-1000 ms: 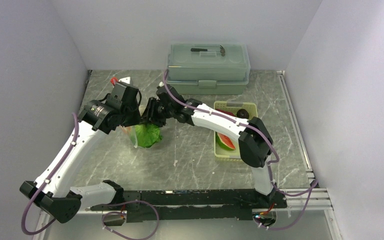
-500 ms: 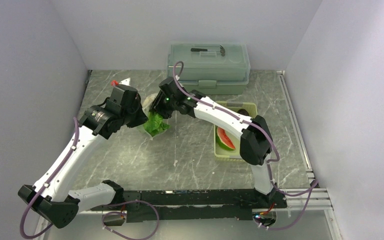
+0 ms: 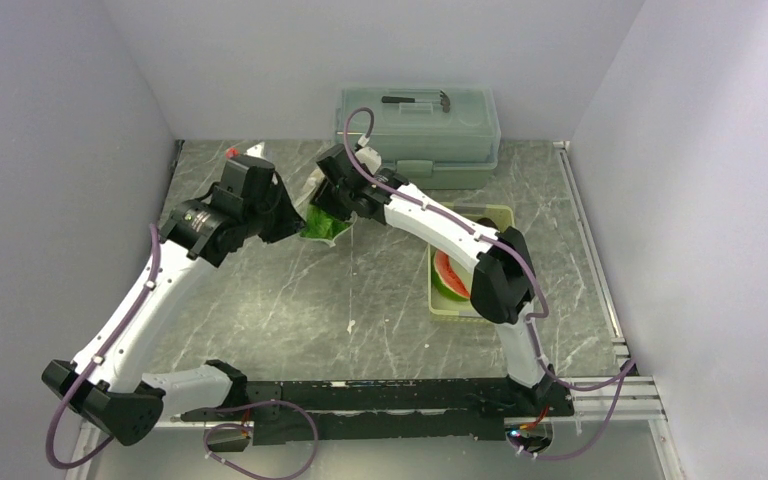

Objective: Place the food in the zip-top bag and seal the zipper
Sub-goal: Place the fake vegetable in the zipper food storage bag.

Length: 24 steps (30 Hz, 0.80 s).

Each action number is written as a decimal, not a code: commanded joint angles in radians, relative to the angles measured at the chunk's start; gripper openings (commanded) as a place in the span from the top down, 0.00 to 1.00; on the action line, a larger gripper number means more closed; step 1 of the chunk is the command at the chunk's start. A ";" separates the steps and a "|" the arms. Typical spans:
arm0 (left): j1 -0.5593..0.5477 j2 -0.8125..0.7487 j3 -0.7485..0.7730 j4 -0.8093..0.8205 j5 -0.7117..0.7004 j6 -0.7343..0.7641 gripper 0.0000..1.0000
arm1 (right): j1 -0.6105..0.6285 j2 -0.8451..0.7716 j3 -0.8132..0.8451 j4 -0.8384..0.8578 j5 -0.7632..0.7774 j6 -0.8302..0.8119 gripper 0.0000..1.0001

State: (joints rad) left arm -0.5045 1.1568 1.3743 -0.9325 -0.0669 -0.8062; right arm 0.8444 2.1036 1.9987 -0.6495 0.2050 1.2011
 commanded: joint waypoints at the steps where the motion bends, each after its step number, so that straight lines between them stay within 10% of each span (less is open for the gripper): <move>1: -0.016 -0.038 0.177 -0.178 0.153 0.004 1.00 | -0.102 -0.014 -0.108 0.131 0.381 -0.097 1.00; 10: 0.005 0.005 0.368 -0.213 0.258 0.012 1.00 | -0.086 -0.092 -0.248 0.228 0.438 -0.182 1.00; 16: 0.018 0.002 0.318 -0.185 0.247 0.002 1.00 | -0.068 -0.215 -0.370 0.328 0.356 -0.274 0.59; 24: 0.030 -0.001 0.251 -0.142 0.200 0.001 1.00 | -0.067 -0.305 -0.374 0.285 0.173 -0.339 0.45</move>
State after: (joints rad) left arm -0.4789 1.2366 1.6127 -1.0626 0.0792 -0.7876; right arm 0.8436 1.8183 1.6268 -0.3069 0.3466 0.9550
